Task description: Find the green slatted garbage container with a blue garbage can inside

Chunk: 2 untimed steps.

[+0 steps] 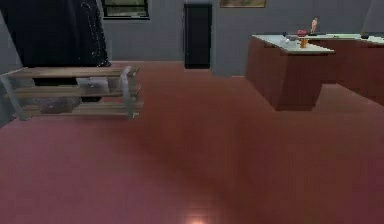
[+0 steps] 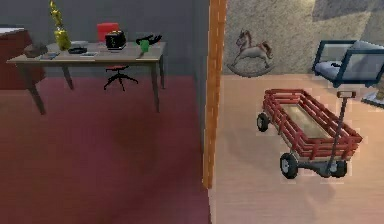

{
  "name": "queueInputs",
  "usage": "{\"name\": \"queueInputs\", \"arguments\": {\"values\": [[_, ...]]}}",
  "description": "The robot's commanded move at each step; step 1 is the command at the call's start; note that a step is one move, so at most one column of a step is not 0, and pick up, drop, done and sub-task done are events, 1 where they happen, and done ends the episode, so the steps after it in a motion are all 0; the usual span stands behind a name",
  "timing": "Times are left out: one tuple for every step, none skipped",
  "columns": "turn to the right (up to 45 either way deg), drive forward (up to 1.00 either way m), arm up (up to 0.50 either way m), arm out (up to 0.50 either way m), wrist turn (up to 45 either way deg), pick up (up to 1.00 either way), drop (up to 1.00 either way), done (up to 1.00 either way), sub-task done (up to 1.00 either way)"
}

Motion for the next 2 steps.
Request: {"name": "queueInputs", "arguments": {"values": [[-45.0, 0.00, 0.00, 0.00, 0.0, 0.00, 0.00, 0.00, 0.00], [0.0, 0.50, 0.00, 0.00, 0.0, 0.00, 0.00, 0.00, 0.00]]}}
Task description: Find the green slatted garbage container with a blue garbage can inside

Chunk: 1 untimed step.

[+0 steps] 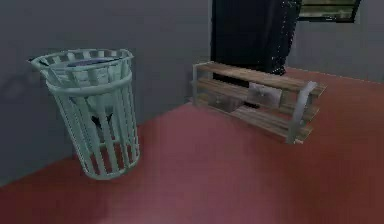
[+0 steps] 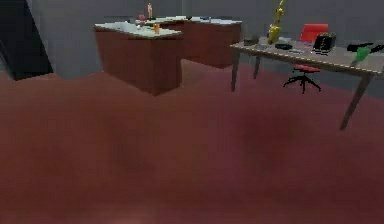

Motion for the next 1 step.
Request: {"name": "queueInputs", "arguments": {"values": [[-45.0, 0.00, 0.00, 0.00, 0.0, 0.00, 0.00, 0.00, 0.00]]}}
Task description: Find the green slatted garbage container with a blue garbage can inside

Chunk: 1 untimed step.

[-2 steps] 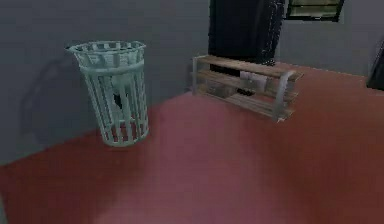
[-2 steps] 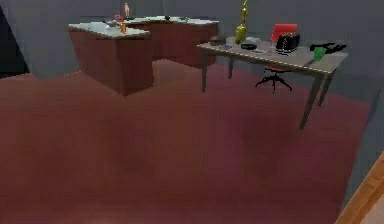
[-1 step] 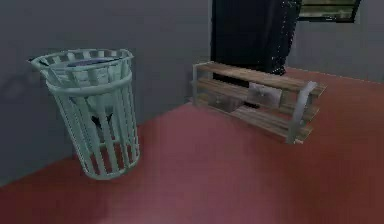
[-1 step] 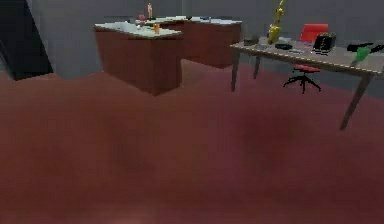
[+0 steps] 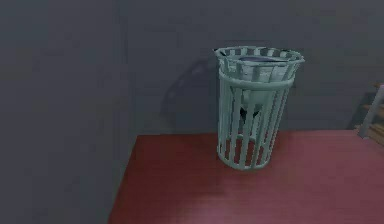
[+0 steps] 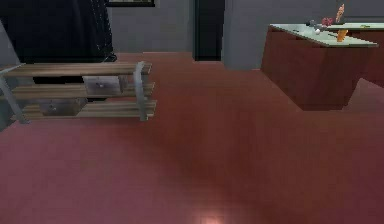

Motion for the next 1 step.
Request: {"name": "queueInputs", "arguments": {"values": [[-3.0, 0.00, 0.00, 0.00, 0.0, 0.00, 0.00, 0.00, 0.00]]}}
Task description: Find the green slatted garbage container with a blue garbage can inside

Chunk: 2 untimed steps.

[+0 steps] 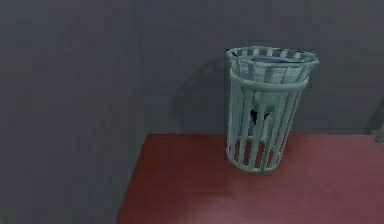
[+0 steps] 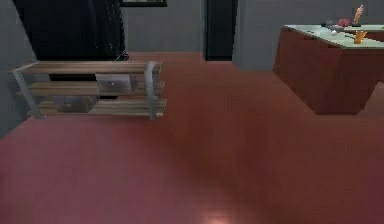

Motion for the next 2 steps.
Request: {"name": "queueInputs", "arguments": {"values": [[0.0, 0.90, 0.00, 0.00, 0.0, 0.00, 0.00, 0.00, 0.00], [36.0, 0.00, 0.00, 0.00, 0.0, 0.00, 0.00, 0.00, 0.00]]}}
